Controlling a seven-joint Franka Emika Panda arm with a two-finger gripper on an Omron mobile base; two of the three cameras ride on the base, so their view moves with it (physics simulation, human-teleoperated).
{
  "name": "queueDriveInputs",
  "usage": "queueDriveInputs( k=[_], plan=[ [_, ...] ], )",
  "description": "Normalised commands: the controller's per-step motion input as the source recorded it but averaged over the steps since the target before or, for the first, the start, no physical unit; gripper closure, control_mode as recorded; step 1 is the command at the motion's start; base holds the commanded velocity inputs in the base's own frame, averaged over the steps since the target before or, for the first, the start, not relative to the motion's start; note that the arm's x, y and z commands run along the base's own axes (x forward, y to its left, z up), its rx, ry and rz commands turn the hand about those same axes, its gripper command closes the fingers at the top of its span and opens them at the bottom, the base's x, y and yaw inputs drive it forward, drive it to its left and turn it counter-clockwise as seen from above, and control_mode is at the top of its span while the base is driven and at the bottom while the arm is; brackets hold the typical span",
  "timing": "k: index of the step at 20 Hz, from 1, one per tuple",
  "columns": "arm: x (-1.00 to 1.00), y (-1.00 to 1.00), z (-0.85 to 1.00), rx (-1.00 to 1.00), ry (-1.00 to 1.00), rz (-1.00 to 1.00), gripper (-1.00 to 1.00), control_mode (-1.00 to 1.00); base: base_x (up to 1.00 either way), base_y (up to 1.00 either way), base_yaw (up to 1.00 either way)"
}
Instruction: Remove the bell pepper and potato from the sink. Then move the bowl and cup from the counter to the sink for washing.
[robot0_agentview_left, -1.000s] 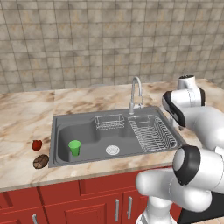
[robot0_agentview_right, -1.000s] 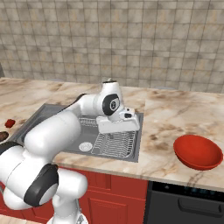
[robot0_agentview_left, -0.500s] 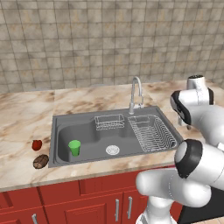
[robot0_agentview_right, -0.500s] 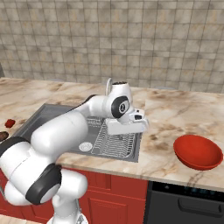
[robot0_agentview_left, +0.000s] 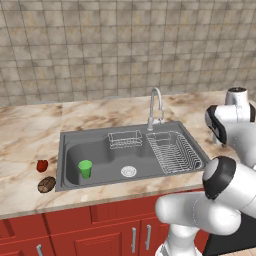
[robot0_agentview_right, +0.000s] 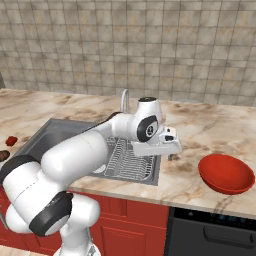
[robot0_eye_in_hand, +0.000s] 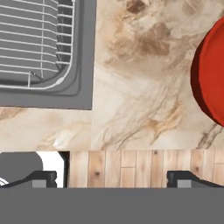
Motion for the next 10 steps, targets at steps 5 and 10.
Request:
queueDriveInputs(
  k=[5,10],
  plan=[
    [0.03,-0.31,-0.09,0.0,-0.02,0.0,-1.0,-1.0,0.0,0.0,0.0],
    [0.11,-0.28,-0.11,0.0,-0.03,0.0,-1.0,-1.0,0.0,0.0,0.0]
  ],
)
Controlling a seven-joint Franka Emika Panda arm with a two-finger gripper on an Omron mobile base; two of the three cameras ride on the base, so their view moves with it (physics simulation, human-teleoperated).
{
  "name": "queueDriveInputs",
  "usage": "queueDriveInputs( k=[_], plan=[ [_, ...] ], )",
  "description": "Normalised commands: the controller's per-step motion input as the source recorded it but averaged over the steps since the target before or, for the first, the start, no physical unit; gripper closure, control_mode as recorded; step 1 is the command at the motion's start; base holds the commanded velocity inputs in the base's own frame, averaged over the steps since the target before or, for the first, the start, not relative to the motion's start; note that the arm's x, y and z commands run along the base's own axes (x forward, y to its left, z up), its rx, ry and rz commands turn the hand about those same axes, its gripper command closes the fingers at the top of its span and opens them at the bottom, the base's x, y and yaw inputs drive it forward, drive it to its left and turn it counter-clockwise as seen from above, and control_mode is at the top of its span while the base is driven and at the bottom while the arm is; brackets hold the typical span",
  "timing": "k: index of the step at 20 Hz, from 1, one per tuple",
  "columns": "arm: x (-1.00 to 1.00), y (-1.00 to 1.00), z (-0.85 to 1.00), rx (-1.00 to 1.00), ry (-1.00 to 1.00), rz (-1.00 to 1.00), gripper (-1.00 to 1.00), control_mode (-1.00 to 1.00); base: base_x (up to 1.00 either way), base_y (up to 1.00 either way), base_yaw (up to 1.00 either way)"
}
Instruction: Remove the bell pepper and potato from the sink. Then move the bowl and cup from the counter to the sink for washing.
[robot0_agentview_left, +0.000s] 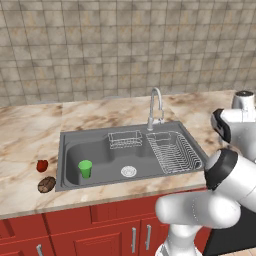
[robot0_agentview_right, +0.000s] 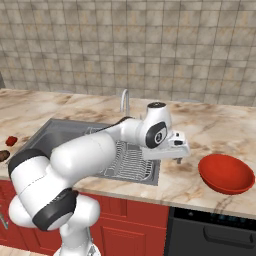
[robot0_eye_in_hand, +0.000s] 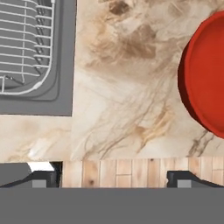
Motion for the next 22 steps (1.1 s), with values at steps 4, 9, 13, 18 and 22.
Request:
queueDriveInputs(
  k=[4,9,13,18,22],
  plan=[
    [0.15,-0.26,-0.12,0.0,-0.05,0.0,-1.0,-1.0,0.0,0.0,0.0],
    [0.16,-0.31,-0.11,0.0,-0.02,0.0,-1.0,-1.0,0.0,0.0,0.0],
    [0.16,-0.27,-0.08,0.0,-0.05,0.0,-1.0,-1.0,0.0,0.0,0.0],
    [0.18,-0.25,-0.08,0.0,-0.01,0.0,-1.0,-1.0,0.0,0.0,0.0],
    [0.2,-0.28,-0.07,0.0,0.0,0.0,-1.0,-1.0,0.0,0.0,0.0]
  ],
)
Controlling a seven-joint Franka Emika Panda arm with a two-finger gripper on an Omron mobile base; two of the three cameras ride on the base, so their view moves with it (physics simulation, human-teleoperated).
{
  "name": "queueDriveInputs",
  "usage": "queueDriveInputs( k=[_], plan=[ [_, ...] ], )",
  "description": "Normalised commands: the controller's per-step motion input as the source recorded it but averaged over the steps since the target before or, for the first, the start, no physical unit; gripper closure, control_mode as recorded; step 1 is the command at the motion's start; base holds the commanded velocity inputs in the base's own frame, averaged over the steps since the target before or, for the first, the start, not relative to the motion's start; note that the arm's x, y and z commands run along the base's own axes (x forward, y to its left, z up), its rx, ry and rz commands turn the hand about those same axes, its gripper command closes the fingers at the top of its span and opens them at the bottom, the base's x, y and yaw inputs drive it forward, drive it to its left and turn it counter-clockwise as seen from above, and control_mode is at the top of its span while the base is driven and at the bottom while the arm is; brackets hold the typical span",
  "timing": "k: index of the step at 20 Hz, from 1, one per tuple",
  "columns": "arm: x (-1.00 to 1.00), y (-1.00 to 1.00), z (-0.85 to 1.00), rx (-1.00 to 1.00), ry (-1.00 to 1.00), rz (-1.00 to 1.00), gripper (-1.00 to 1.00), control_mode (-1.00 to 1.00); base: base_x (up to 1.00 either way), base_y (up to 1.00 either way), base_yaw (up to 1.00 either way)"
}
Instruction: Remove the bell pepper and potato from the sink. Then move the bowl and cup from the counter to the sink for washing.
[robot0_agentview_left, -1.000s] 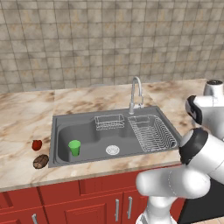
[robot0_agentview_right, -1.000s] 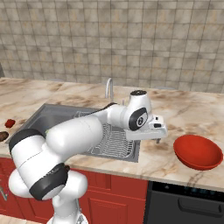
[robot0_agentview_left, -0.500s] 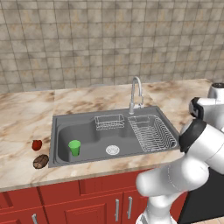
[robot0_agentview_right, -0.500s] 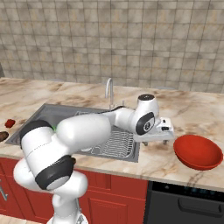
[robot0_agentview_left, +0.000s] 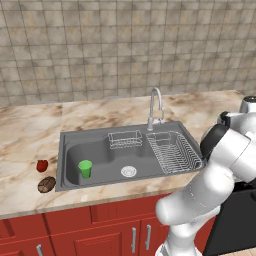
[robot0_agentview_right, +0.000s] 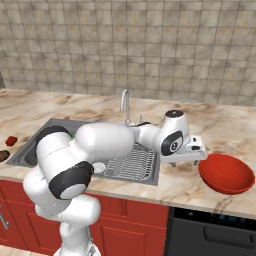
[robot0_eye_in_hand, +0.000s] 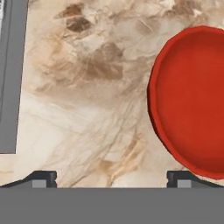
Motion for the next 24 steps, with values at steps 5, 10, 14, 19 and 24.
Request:
queueDriveInputs(
  k=[5,10,14,19,24],
  plan=[
    [0.21,-0.21,-0.19,-0.03,0.0,0.0,-1.0,-1.0,0.0,0.0,0.0],
    [0.22,-0.24,-0.21,-0.02,0.0,0.0,-1.0,-1.0,0.0,0.0,0.0],
    [0.14,-0.2,-0.21,0.0,0.0,0.0,-1.0,-1.0,0.0,0.0,0.0],
    [0.12,-0.19,-0.16,0.0,0.0,0.0,-1.0,-1.0,0.0,0.0,0.0],
    [0.18,-0.22,-0.06,-0.01,0.0,0.0,-1.0,-1.0,0.0,0.0,0.0]
  ],
)
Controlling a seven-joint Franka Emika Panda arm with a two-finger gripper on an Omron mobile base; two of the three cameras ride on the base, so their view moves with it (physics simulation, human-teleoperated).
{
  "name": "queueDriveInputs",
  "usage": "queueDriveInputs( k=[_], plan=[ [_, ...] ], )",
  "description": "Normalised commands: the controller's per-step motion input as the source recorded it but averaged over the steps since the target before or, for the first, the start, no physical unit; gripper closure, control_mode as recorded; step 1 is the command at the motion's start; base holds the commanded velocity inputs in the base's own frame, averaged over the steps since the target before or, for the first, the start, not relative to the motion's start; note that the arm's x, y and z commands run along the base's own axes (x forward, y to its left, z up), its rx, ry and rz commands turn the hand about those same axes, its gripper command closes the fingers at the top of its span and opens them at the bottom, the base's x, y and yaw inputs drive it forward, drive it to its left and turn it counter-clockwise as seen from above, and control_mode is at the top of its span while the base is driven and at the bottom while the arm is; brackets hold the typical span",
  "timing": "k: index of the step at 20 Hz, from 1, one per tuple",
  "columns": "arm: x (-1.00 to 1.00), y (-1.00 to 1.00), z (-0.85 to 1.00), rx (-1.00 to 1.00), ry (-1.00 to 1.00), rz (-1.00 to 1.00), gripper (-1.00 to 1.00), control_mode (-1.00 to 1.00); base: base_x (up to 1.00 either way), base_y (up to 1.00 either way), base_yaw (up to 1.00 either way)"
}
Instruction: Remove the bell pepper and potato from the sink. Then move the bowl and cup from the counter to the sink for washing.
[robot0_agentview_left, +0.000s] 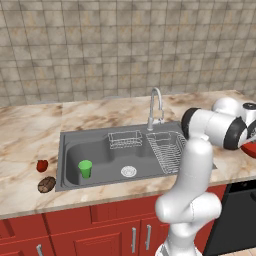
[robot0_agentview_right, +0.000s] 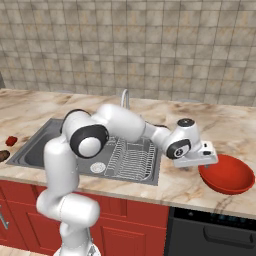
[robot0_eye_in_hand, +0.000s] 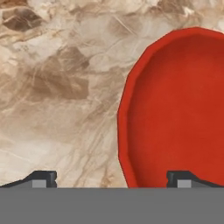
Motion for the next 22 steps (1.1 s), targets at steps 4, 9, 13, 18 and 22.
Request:
queueDriveInputs(
  k=[4,9,13,18,22],
  plan=[
    [0.14,-0.15,-0.05,-0.01,0.01,0.0,-1.0,-1.0,0.0,0.0,0.0],
    [0.07,-0.12,-0.1,0.0,0.01,0.0,-1.0,-1.0,0.0,0.0,0.0],
    [0.07,-0.07,-0.13,0.0,0.0,0.0,-1.0,-1.0,0.0,0.0,0.0],
    [0.06,-0.07,-0.14,0.0,0.0,0.0,-1.0,-1.0,0.0,0.0,0.0],
    [0.06,-0.04,-0.13,0.0,0.0,0.0,-1.0,-1.0,0.0,0.0,0.0]
  ],
)
